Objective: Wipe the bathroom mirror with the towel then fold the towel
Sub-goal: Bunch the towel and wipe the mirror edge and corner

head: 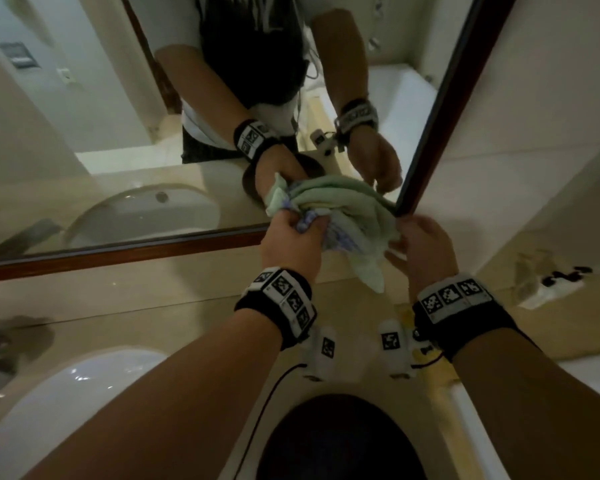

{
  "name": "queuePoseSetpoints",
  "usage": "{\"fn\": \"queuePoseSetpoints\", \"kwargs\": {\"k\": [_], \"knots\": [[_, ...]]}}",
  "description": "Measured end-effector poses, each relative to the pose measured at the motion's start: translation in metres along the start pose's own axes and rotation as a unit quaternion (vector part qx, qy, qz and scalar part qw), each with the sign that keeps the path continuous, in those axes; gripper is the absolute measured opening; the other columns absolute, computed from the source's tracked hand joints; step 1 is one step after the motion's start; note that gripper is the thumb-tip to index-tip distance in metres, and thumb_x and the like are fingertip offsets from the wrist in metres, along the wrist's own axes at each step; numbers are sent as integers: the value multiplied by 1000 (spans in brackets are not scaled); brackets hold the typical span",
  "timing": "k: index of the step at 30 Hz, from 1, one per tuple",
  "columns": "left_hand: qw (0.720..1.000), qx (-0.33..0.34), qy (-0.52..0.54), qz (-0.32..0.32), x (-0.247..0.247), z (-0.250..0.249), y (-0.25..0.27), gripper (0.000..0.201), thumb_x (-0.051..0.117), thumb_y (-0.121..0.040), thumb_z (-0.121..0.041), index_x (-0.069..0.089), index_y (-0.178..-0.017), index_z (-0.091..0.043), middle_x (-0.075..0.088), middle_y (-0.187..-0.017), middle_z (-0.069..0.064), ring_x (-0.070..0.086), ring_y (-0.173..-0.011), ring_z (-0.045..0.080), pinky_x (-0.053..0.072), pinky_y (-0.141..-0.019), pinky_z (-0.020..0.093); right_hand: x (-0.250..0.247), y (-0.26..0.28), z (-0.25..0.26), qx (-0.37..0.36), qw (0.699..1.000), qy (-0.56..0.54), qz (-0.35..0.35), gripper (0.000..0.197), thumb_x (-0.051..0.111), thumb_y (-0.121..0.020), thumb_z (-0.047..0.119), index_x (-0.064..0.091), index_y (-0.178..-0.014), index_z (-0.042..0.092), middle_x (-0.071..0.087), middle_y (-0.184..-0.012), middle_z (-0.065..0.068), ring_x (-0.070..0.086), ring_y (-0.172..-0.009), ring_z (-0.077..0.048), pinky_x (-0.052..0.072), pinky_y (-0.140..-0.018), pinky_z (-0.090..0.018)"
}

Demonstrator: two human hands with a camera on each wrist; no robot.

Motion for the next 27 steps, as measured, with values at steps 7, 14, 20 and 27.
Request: {"fn": "queuePoseSetpoints", "kwargs": {"k": [7,14,20,27], "knots": [[996,-52,69,13,-10,-7,5,41,78,-68,-59,62,-88,-27,72,-92,-5,72,-88,23,63,-82,47,22,16,-33,193,968,-132,97,34,66,-95,40,67,-126,25,66,-129,-9,63,-114,-38,53,-98,-53],[984,-79,130,94,-11,-22,24,80,83,-68,-51,48,-136,-29,70,-120,-6,70,-106,18,58,-97,46,24,23,-3,70,990,-108,53,40,56,-100,31,51,-138,18,61,-118,-7,67,-95,-23,62,-78,-46],[990,-64,84,99,-29,-22,25,94,90,-67,-35,41,-146,-21,66,-129,-2,67,-112,20,57,-98,44,62,33,27,63,987,-89,116,38,58,-94,42,68,-125,23,74,-118,-3,71,-105,-21,62,-84,-41],[999,-4,-33,21,-122,9,3,61,72,-88,-36,44,-140,-26,66,-128,0,68,-107,24,60,-91,47,148,68,24,4,968,31,250,15,57,-100,14,61,-109,26,63,-129,-14,64,-104,-28,55,-96,-54]]}}
Point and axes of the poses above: each hand's wrist, its own y-axis away from the middle knuckle, its own x-axis out of the palm, z = x × y, the point moved 1 cm from there along -y, towards the middle knuckle
